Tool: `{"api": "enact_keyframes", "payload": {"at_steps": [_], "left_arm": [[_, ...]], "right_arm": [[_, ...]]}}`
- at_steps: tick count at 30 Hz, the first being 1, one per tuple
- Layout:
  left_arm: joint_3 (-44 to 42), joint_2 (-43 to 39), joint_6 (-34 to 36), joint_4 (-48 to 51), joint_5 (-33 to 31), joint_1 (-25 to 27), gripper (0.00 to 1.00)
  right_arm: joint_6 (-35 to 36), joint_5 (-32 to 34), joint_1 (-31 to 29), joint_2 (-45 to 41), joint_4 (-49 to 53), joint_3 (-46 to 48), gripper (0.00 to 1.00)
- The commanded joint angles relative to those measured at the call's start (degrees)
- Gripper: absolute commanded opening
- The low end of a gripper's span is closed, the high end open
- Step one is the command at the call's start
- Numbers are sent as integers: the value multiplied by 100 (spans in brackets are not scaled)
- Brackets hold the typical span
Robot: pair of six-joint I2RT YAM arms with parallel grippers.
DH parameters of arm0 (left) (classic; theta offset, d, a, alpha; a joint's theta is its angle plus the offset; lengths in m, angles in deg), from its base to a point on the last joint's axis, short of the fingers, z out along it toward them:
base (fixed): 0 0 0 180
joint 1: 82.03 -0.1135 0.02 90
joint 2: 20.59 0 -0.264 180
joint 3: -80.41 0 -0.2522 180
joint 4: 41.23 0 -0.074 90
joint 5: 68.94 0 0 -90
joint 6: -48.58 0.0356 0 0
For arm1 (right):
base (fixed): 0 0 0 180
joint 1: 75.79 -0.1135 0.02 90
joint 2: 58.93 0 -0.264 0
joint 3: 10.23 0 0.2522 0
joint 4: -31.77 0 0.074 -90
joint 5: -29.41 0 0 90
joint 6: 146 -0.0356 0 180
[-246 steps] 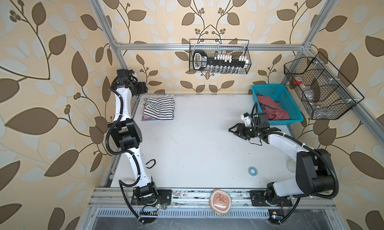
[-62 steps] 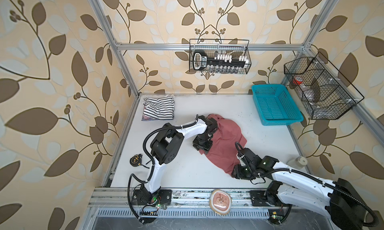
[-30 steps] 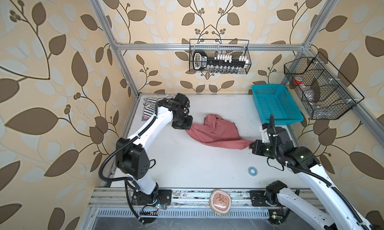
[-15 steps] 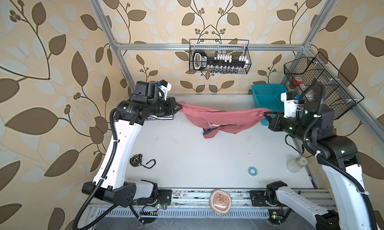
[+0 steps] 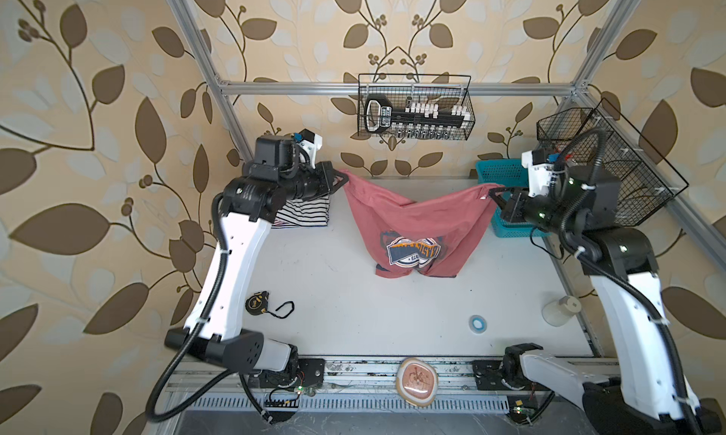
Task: Fold and stack the tank tops
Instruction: 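Lift the pink tank top high with both grippers and shake it out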
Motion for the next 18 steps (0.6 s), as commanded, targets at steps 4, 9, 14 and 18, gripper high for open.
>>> {"api": "enact_keyframes", "payload": {"at_steps": [4,9,14,18], "left_arm": [[3890,2803,-727,-409,508,-434,0],[4718,3038,-2554,-3015,1283,-847,0],[2788,1479,-2105,-4094,1117,-925,0],[1506,510,-1457,-3873,1072,-917,0]], "right_arm": [[-173,-998,487,1875,-563,-1812,0],[-734,-1595,672,2540,-1299,-3655,0],[-781,-1843,711,2048,-2185,-3449,0],[-635,-1998,710,1227,-2576,-1909,0]]}}
